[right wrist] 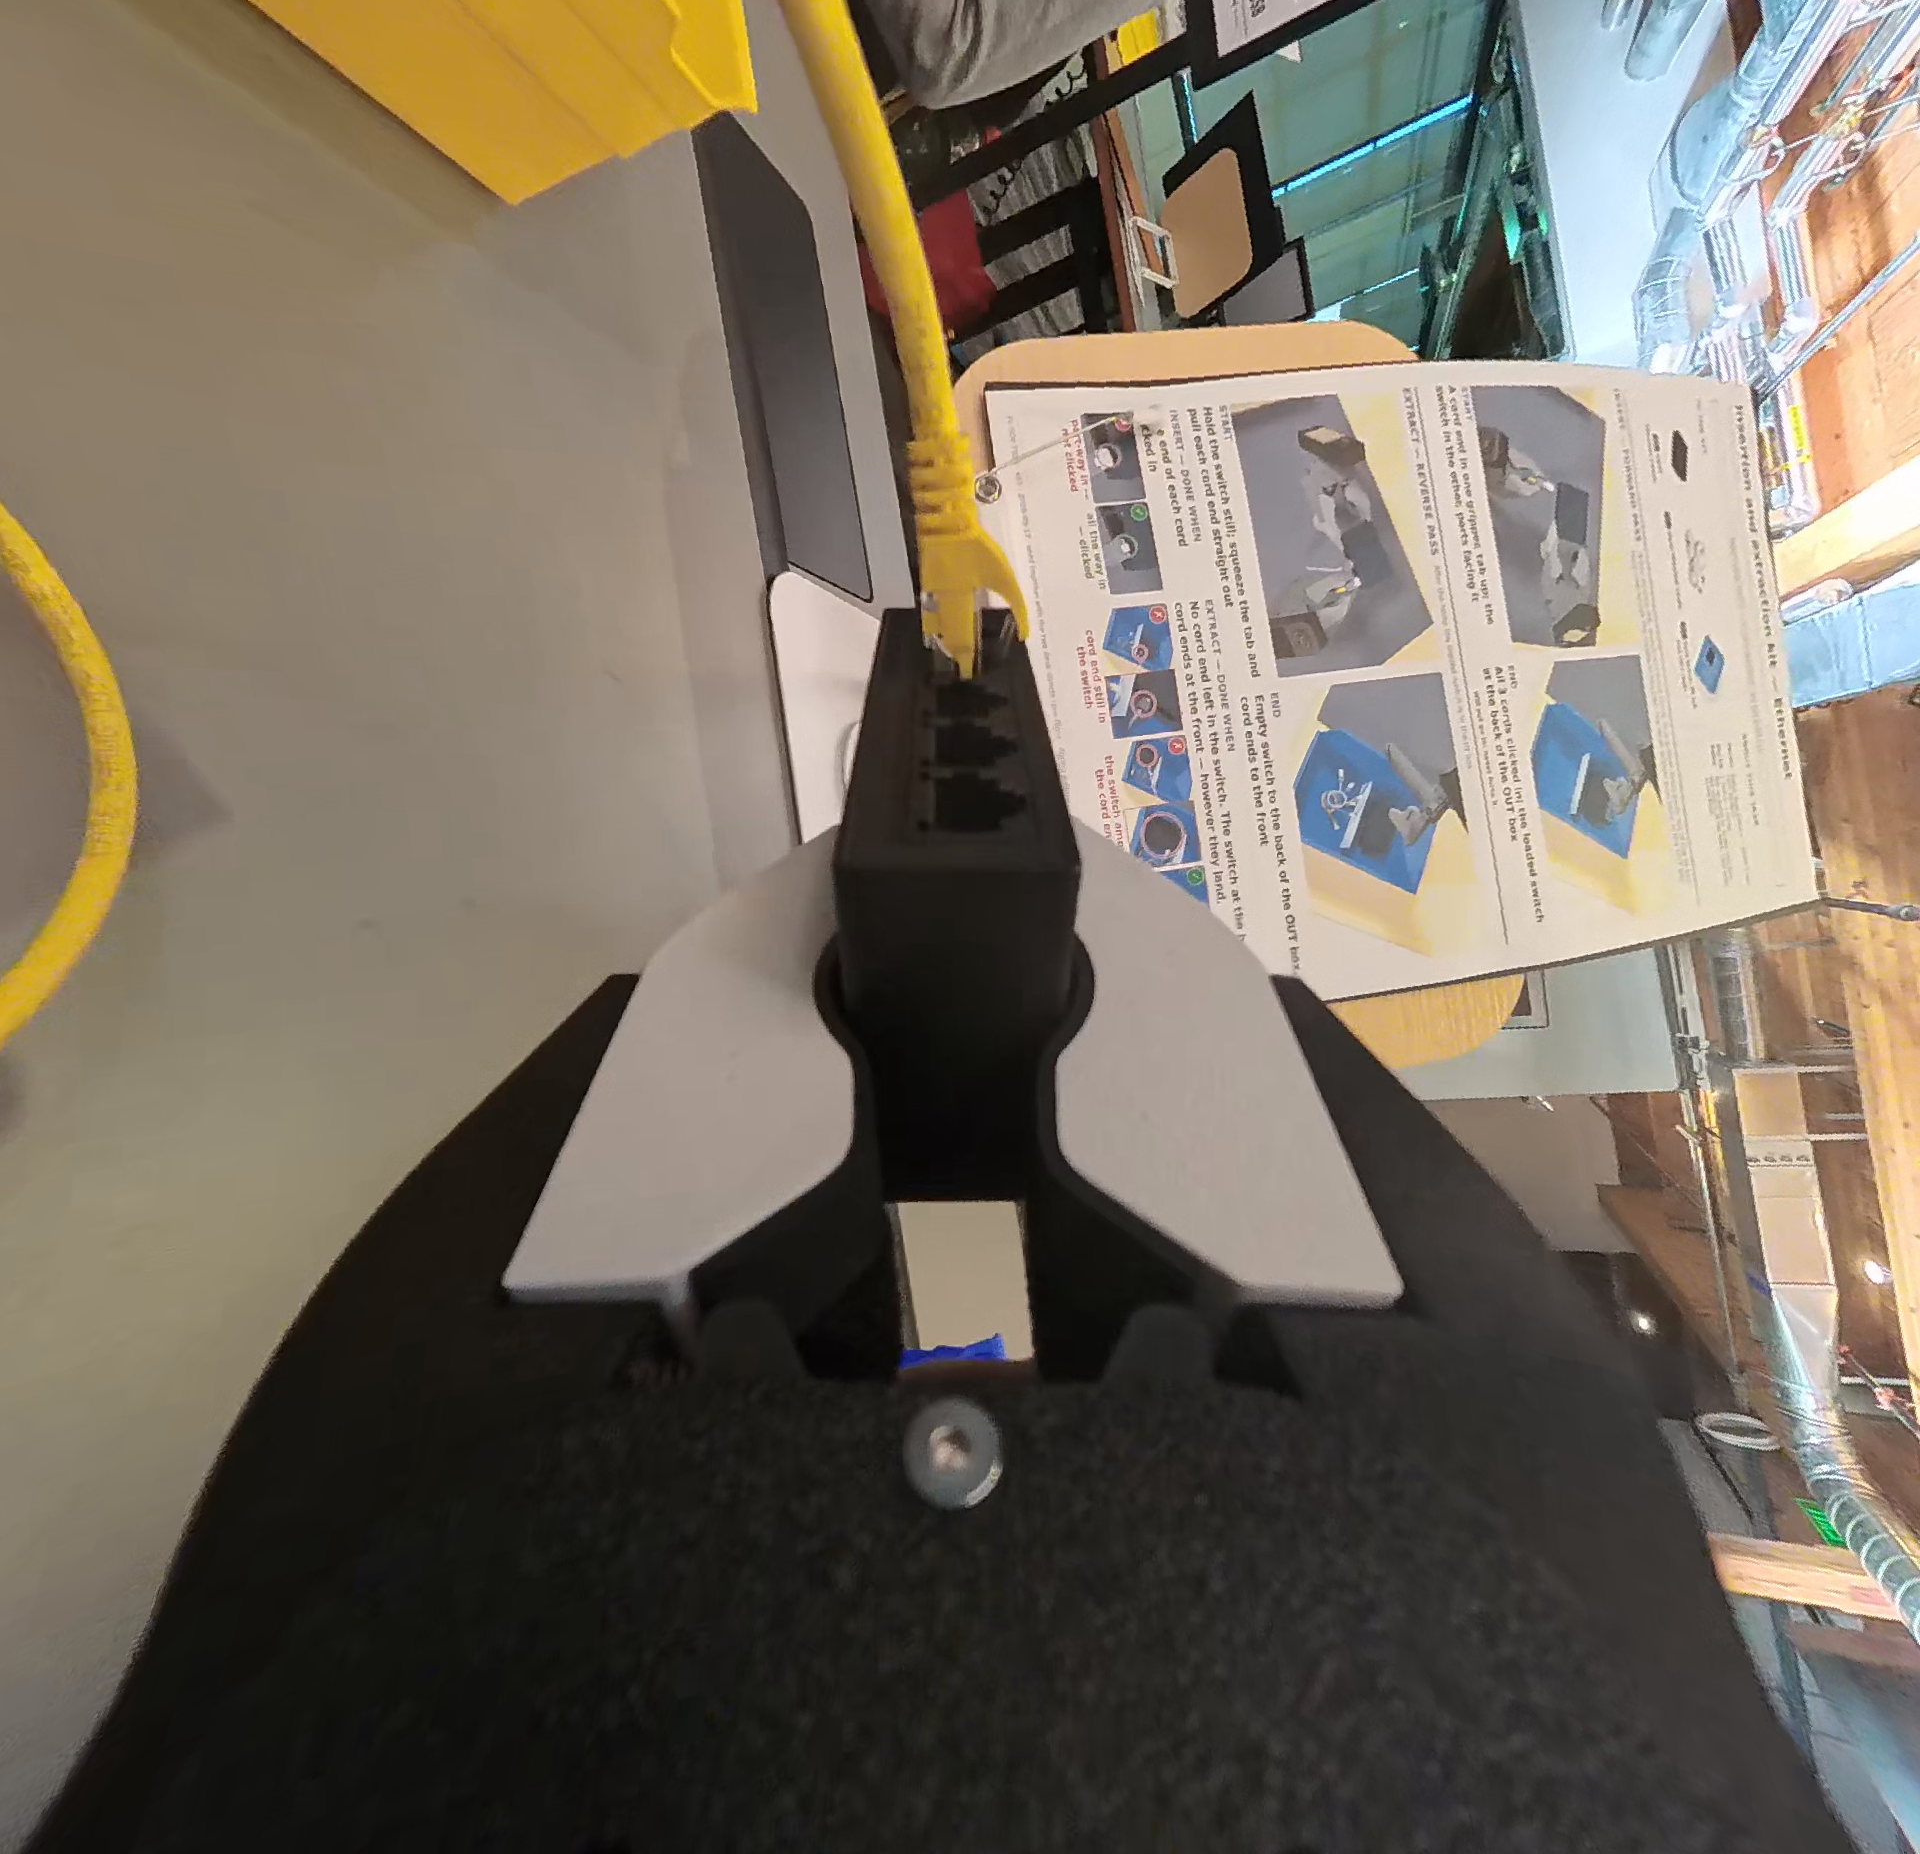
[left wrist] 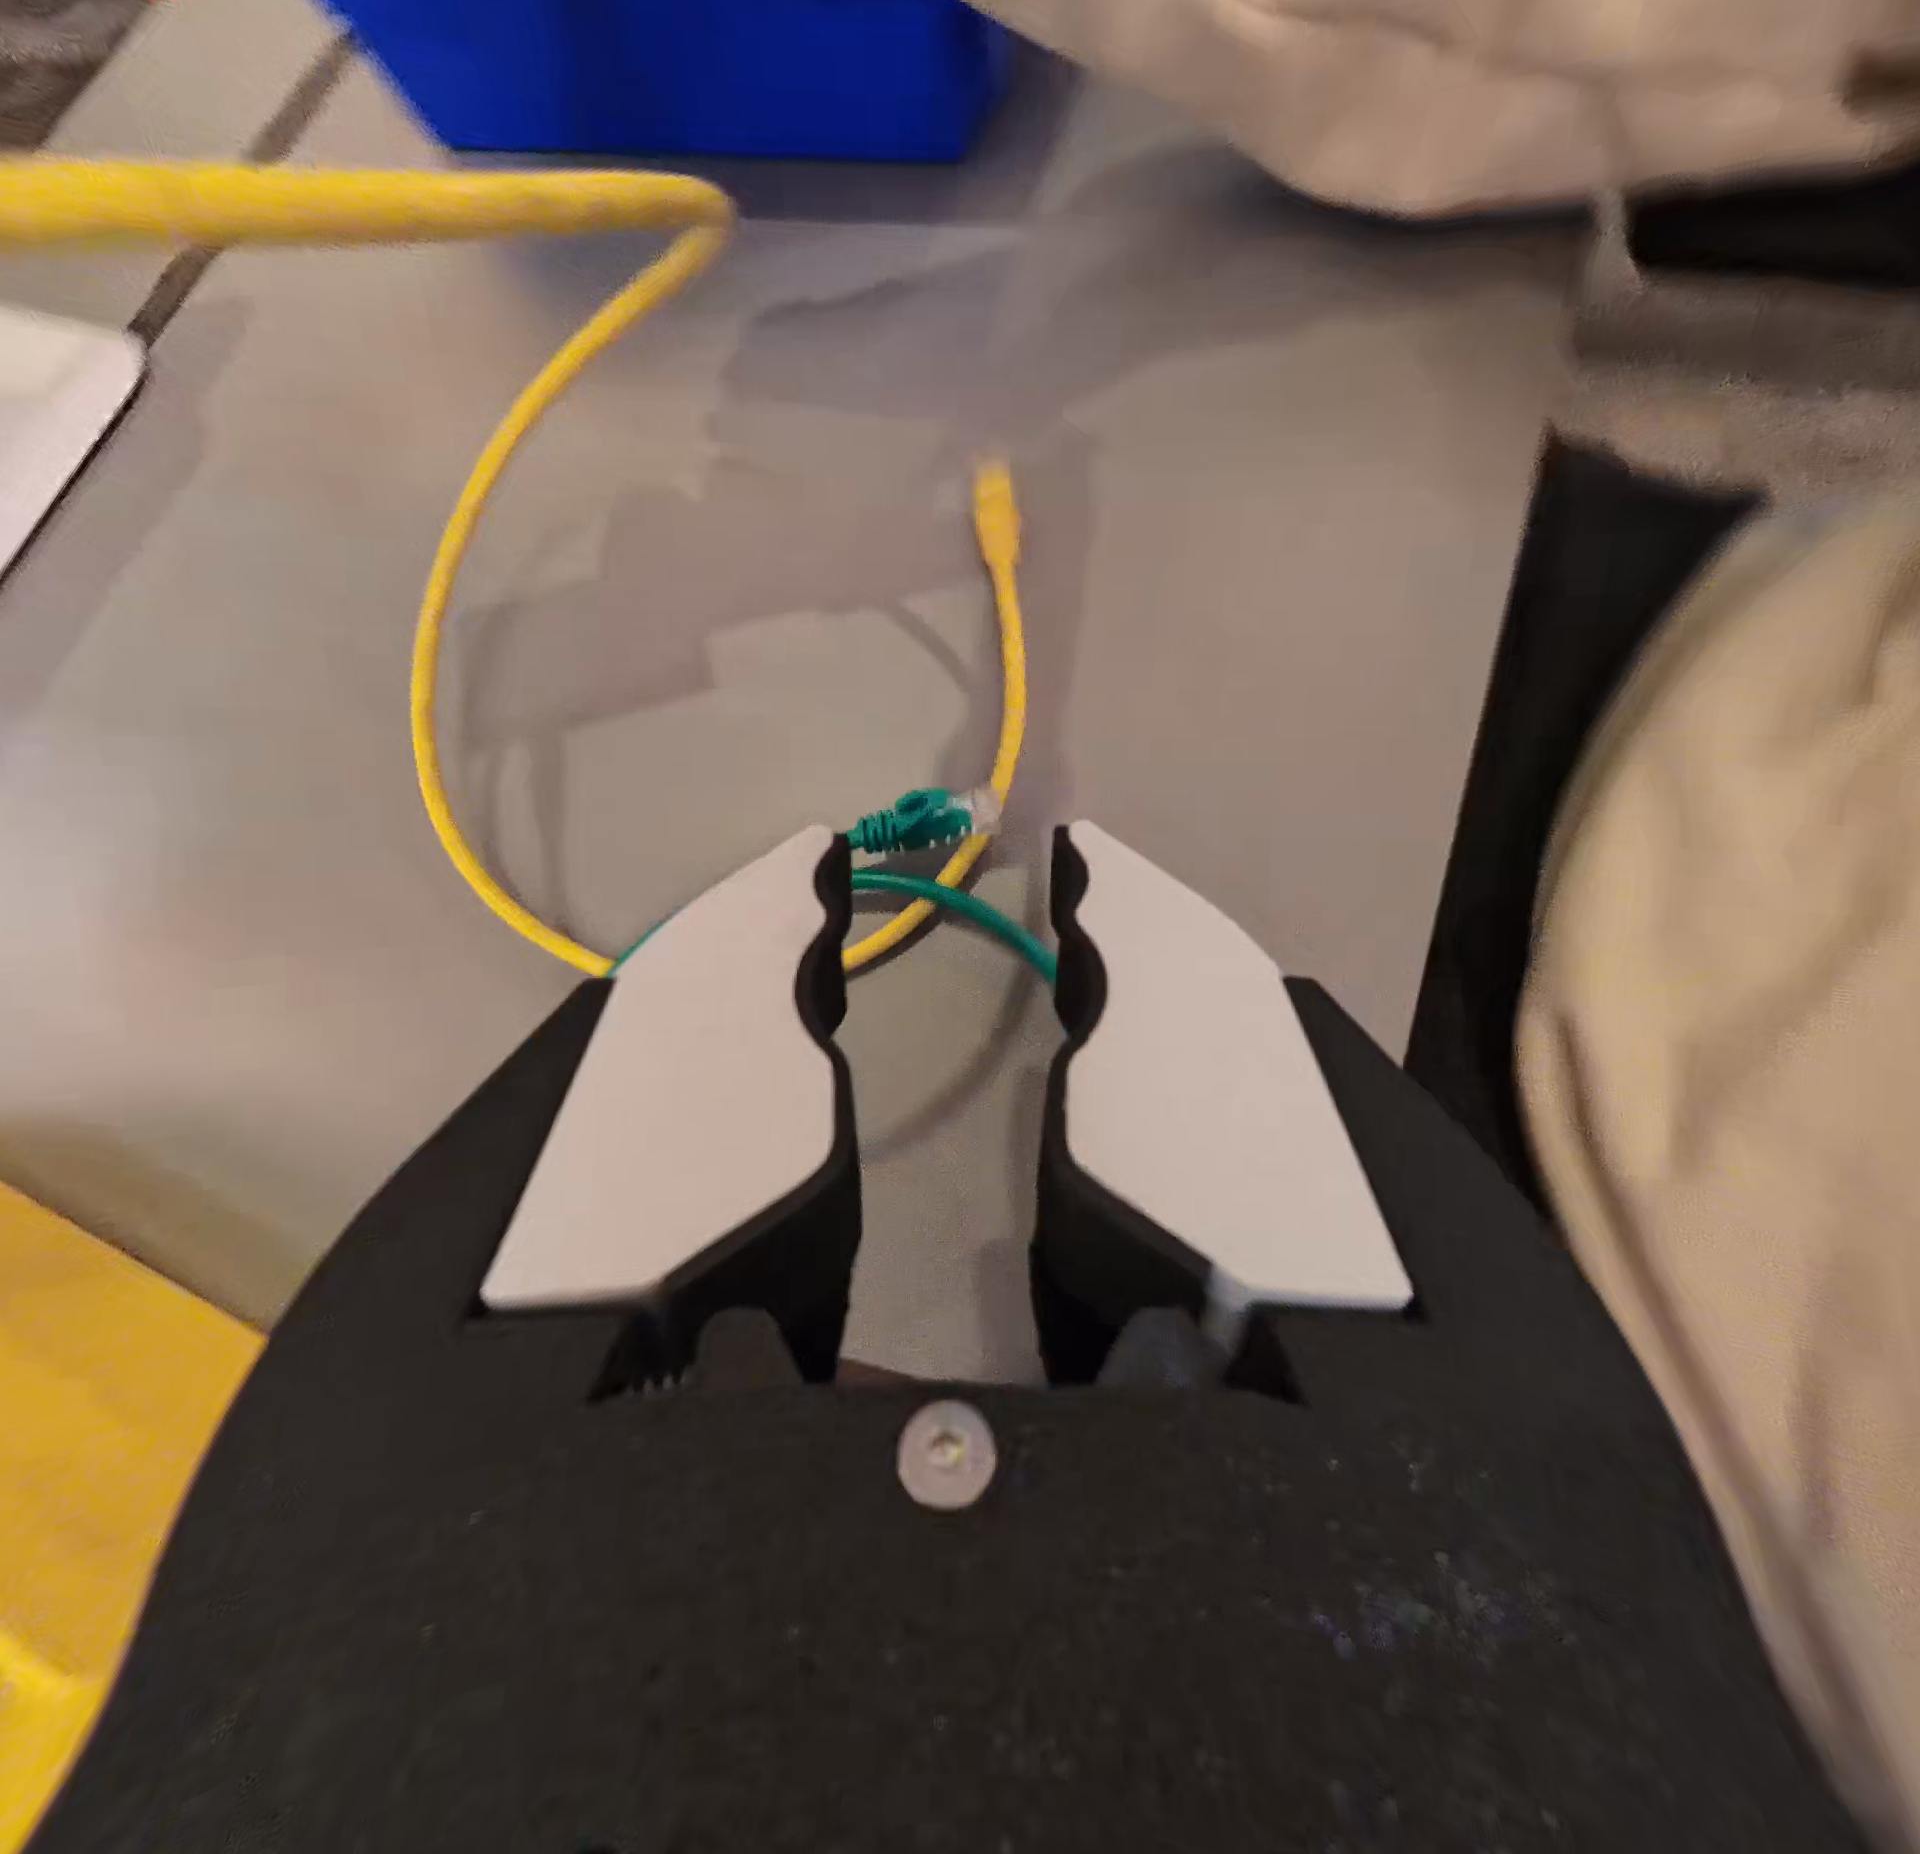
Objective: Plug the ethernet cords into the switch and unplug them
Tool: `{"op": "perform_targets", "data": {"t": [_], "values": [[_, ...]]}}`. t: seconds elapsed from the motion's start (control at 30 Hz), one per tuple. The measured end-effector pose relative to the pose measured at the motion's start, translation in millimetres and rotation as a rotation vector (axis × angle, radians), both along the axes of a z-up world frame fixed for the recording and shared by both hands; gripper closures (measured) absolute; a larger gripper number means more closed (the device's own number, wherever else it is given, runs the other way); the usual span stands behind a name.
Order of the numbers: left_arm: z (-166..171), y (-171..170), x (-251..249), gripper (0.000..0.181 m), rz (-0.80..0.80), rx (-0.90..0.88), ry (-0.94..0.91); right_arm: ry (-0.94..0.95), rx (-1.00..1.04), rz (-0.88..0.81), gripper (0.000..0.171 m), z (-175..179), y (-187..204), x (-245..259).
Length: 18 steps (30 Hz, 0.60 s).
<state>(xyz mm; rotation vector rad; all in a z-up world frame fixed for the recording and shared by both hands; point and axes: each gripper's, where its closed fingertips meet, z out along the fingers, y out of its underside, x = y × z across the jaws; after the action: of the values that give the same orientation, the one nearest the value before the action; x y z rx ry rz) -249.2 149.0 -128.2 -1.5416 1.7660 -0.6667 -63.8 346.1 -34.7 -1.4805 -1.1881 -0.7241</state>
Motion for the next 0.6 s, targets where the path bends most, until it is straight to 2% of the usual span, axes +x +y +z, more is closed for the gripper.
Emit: {"op": "perform_targets", "data": {"t": [0.1,0.2,0.3,0.43,0.6], "values": [[-3.8,-2.4,-7.4,0.144,-0.283,0.07,0.158,-0.009,-0.008,-0.001,0.141,-3.4,1.0,-0.8],[-22.8,10.9,1.7,0.142,-0.458,0.099,0.292,-0.011,-0.022,-0.004,0.14,-8.7,2.2,-1.8],[-44.9,26.1,14.6,0.141,-0.55,0.1,0.4,-0.013,-0.03,-0.011,0.14,-11.8,3.8,0.1],[-59.1,30.7,31.8,0.144,-0.657,0.069,0.449,-0.03,-0.032,-0.068,0.14,-13.8,8.6,12.1],[-80.4,31.7,27.2,0.156,-0.755,0.011,0.537,-0.058,-0.042,-0.095,0.141,-18.9,11.2,18.3]]}}
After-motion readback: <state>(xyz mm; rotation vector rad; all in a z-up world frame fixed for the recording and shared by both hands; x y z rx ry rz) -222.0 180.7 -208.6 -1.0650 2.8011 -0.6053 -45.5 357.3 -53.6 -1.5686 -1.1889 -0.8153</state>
